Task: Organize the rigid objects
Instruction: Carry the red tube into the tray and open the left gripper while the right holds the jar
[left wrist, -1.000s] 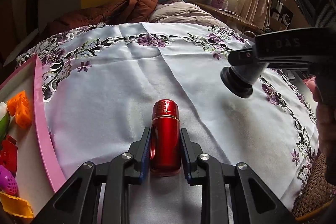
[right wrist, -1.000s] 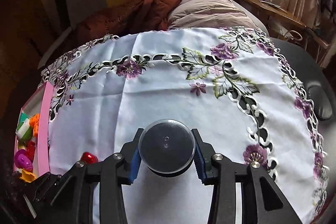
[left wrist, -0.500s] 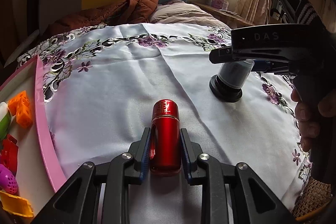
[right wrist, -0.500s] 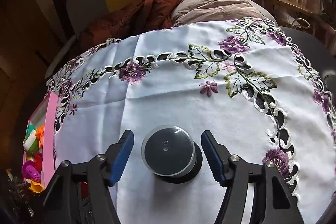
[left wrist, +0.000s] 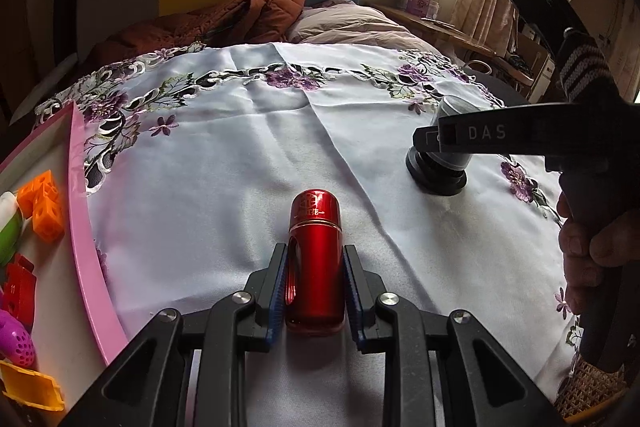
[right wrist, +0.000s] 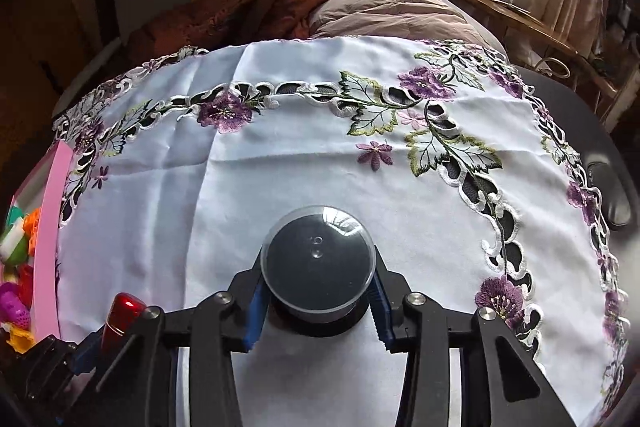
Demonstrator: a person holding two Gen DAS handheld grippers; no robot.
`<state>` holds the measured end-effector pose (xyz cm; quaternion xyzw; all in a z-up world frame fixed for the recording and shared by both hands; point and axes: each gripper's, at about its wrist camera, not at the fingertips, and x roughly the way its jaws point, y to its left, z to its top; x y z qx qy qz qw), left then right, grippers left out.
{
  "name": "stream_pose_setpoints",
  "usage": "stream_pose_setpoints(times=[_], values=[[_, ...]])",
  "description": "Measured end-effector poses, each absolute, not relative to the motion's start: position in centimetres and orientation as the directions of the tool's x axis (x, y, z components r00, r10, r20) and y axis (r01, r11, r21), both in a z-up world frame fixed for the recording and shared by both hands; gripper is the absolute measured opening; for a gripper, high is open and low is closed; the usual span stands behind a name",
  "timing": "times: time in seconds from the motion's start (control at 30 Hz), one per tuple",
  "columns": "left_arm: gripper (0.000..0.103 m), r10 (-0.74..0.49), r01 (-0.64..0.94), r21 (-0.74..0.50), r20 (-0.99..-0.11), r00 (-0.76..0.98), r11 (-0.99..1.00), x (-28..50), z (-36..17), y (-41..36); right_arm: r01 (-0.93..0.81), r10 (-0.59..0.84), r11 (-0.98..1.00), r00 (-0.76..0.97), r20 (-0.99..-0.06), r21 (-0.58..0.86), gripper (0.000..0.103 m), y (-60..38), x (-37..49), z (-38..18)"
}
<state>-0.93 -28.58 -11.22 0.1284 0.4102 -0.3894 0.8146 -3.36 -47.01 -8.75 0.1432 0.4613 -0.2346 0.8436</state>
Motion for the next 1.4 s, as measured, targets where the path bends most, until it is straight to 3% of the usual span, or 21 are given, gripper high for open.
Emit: stream_pose_setpoints(times=[0.3, 0.7, 1.4], values=[[0.025, -0.531, 0.708, -0.154, -0.772, 0.350, 0.689, -1.3, -8.7, -27.0, 0.533, -0.227, 0.844, 0.453, -0.862, 0.058, 0.045, -47.6, -2.9, -9.4], [0.025, -0.545, 0.666, -0.162, -0.727, 0.418, 0.728, -1.7, -3.9, -22.6, 0.497, -0.284, 0.867, 0.443, -0.851, -0.030, 0.044, -46.5, -2.5, -9.3], [0.025, -0.432, 0.498, -0.126, -0.700, 0.568, 0.858, 0.4, -1.4, -12.9, 0.481, -0.309, 0.874, 0.436, -0.845, -0.072, 0.044, -46.1, -2.4, -9.5]])
